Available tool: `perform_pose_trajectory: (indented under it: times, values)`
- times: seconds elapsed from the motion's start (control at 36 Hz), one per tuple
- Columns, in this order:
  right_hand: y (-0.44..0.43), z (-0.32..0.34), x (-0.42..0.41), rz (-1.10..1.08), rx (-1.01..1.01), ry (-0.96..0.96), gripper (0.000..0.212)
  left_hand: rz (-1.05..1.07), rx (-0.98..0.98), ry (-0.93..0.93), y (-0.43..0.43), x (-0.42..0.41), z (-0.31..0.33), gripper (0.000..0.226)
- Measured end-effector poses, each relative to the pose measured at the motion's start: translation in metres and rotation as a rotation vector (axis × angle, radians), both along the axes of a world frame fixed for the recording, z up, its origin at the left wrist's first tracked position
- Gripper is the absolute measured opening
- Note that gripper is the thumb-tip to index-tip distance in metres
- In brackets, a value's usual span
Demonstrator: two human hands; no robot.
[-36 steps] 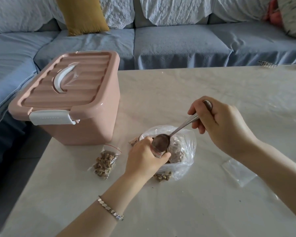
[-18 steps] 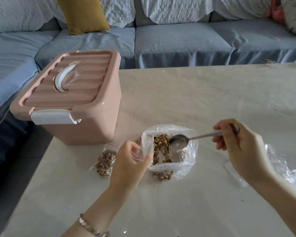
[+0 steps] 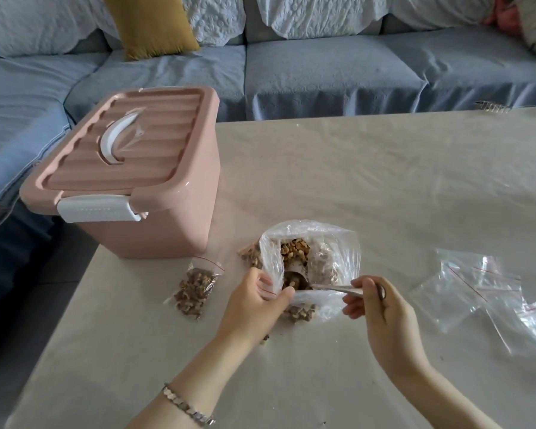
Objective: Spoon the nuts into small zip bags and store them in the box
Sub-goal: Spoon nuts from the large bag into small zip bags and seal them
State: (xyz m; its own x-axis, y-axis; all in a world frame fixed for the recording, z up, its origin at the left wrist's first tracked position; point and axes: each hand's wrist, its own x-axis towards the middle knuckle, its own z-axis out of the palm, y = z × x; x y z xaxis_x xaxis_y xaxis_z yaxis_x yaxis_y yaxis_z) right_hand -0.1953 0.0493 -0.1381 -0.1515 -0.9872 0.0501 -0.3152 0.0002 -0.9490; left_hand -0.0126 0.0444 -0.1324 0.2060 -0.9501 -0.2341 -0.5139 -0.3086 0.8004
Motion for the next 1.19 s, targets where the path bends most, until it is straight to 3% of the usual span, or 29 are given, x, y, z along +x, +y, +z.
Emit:
perform_pose_trajectory:
  times: [0.22, 0.47, 0.72, 0.86, 0.94, 1.03, 1.19]
  values:
    - [-0.008, 0.003, -0.012, -0.167, 0.332, -0.467, 0.027, -0.006, -0.045, 0.041, 0.004, 0.004, -0.001, 0.025]
    - [-0.021, 0.027, -0.034, -0.18, 0.295, -0.508, 0.028, 0.089, -0.37, -0.076, 0.004, 0.011, 0.01, 0.026]
    - [-0.046, 0.077, -0.043, -0.113, 0.155, -0.364, 0.033, -0.051, -0.267, -0.116, -0.008, 0.001, 0.01, 0.027]
    - [-0.058, 0.104, -0.033, 0.03, 0.125, -0.227, 0.033, -0.072, -0.334, -0.197, -0.008, -0.004, 0.004, 0.029]
    - [-0.059, 0.113, -0.02, 0.135, 0.062, -0.068, 0.034, -0.062, -0.354, -0.179, -0.008, -0.005, 0.003, 0.039]
    - [-0.053, 0.121, -0.004, 0.242, -0.045, 0.12, 0.031, -0.061, -0.372, -0.149, -0.008, -0.005, 0.0, 0.035]
    - [-0.029, 0.134, 0.012, 0.462, -0.388, 0.469, 0.025, -0.054, -0.483, -0.135, -0.007, -0.004, -0.002, 0.041]
